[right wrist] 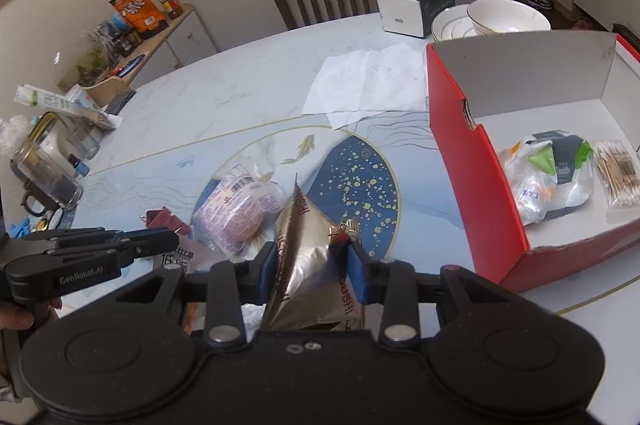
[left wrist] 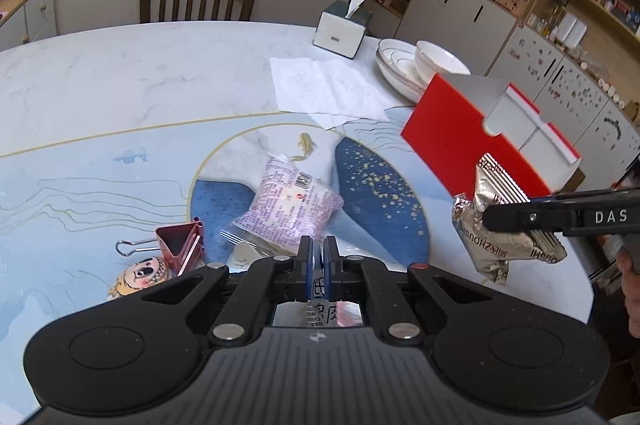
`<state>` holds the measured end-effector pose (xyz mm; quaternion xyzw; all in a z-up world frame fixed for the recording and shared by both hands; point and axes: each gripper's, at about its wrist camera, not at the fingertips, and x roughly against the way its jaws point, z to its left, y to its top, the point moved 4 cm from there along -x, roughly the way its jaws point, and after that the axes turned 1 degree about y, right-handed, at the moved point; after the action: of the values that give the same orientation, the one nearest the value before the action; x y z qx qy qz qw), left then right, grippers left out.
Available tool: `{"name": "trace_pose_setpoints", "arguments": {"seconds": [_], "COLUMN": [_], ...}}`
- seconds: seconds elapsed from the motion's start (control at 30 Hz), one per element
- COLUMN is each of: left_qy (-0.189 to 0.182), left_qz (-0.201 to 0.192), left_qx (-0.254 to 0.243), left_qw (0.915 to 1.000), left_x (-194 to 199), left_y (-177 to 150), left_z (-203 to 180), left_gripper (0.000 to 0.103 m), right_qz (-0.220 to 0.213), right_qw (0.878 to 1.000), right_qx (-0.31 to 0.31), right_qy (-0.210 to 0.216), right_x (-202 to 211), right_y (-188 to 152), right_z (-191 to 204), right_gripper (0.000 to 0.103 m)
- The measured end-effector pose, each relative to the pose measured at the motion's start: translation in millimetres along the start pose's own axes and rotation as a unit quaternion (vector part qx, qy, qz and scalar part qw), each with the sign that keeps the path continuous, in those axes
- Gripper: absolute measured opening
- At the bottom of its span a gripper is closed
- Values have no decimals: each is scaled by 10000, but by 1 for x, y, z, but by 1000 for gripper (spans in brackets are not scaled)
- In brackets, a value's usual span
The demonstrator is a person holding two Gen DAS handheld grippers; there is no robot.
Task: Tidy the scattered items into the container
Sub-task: 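Lift the silver pouch and gold bag with both tools toward the red box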
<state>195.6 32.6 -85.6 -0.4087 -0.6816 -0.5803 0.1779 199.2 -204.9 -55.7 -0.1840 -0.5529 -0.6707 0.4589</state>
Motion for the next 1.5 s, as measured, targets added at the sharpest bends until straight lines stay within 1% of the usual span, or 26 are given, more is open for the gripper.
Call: {"name": "trace_pose_setpoints", "arguments": {"seconds": [0.33, 0.5, 0.57, 0.63, 0.67, 0.73, 0.83, 0.93, 1.0, 1.03, 1.07, 1.1, 1.13, 1.2, 1.27, 1.37, 1.5], "left_qy": [-345, -422, -370, -431, -382, -160, -4, 374, 564, 652, 694, 731, 796, 943, 1049, 1359, 1567], "left_qz": [-255, -314, -319, -220, -207, -176, 44, 226, 325, 376, 411, 435, 420, 487, 607, 705, 648], "left_qx": [368, 326, 235, 274, 330, 364, 542, 606, 653, 681, 707, 734, 742, 743, 859, 903, 1314], "left_qw": [9984, 9981, 9985, 9984, 9985, 9991, 9985, 9972, 9957, 9948, 9942, 9937, 9932, 9916, 9889, 9841, 9767], "left_x": [26, 33, 33, 32, 33, 34, 32, 29, 25, 23, 22, 20, 20, 16, 8, -4, -9], "left_y": [2, 6, 7, 6, 5, 0, -11, -25, -34, -38, -42, -45, -48, -54, -62, -71, -76], "left_z": [-20, -32, -35, -33, -31, -25, -16, -11, -11, -11, -12, -13, -14, -16, -17, -16, -11], "left_gripper": [0, 0, 0, 0, 0, 0, 1, 4, 11, 26, 50, 64, 71, 71, 71, 71, 71], "right_qz": [-22, 15, 25, 28, 35, 67, 116, 150, 174, 188, 205, 221, 233, 247, 254, 258, 304], "right_qw": [9997, 9997, 9996, 9996, 9996, 9996, 9995, 9993, 9990, 9989, 9987, 9986, 9984, 9980, 9977, 9972, 9966], "right_qx": [237, 242, 266, 284, 285, 281, 269, 335, 394, 419, 440, 459, 482, 535, 577, 634, 687], "right_qy": [80, 30, 34, 16, 20, 45, 74, 91, 116, 125, 143, 168, 191, 221, 263, 298, 342], "right_x": [32, 44, 49, 51, 52, 53, 52, 52, 51, 51, 50, 50, 50, 50, 50, 50, 49], "right_y": [1, -4, -6, -8, -9, -12, -15, -18, -19, -19, -19, -20, -19, -19, -19, -17, -18], "right_z": [-11, -25, -30, -33, -35, -38, -40, -42, -42, -43, -43, -43, -44, -44, -45, -47, -51], "right_gripper": [36, 36, 36, 36, 36, 36, 36, 36, 36, 36, 36, 36, 36, 36, 36, 36, 36]}}
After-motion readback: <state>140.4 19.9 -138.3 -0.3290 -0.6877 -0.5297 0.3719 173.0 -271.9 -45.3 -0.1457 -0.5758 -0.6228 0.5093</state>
